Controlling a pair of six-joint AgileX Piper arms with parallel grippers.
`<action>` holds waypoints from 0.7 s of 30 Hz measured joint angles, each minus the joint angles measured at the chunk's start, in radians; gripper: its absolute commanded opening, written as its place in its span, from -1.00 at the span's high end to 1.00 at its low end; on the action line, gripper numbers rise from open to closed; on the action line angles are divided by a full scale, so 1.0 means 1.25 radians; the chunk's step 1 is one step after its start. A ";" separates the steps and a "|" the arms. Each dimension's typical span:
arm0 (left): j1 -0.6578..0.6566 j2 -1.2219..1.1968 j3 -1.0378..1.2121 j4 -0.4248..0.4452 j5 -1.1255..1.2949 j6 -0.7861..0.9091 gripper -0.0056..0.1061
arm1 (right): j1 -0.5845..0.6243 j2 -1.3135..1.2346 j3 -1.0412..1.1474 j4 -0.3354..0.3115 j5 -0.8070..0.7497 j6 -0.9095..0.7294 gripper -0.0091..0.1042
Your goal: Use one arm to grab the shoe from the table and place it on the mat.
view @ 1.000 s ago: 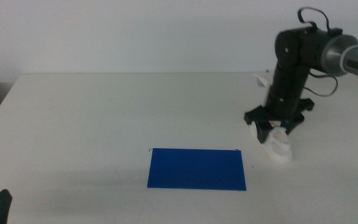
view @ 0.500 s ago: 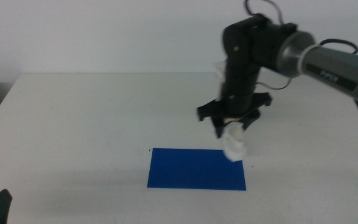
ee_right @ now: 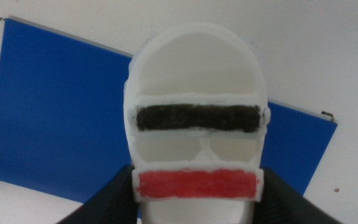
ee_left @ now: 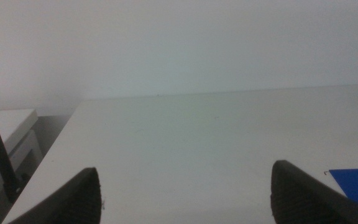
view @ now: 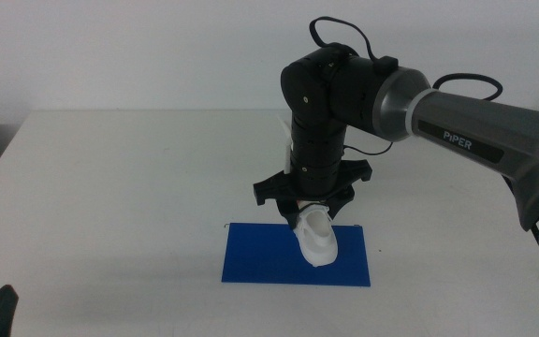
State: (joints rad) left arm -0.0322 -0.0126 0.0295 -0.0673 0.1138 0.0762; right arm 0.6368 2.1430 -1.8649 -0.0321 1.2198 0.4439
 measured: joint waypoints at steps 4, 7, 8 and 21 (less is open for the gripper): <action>0.000 0.000 0.000 0.000 0.000 0.000 -0.78 | 0.000 0.000 0.000 -0.009 0.000 -0.034 0.91; 0.000 0.000 0.000 0.000 0.000 0.000 -0.78 | 0.000 0.000 0.000 -0.016 0.000 -0.117 0.91; 0.000 0.000 0.000 0.000 0.000 0.000 -0.78 | 0.000 0.000 0.000 -0.016 0.000 -0.158 0.91; 0.000 0.000 0.000 0.000 0.000 0.000 -0.78 | 0.000 0.000 0.000 0.016 0.002 -0.850 0.91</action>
State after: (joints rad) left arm -0.0322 -0.0126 0.0295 -0.0673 0.1138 0.0762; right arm 0.6368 2.1434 -1.8649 -0.0119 1.2224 -0.6185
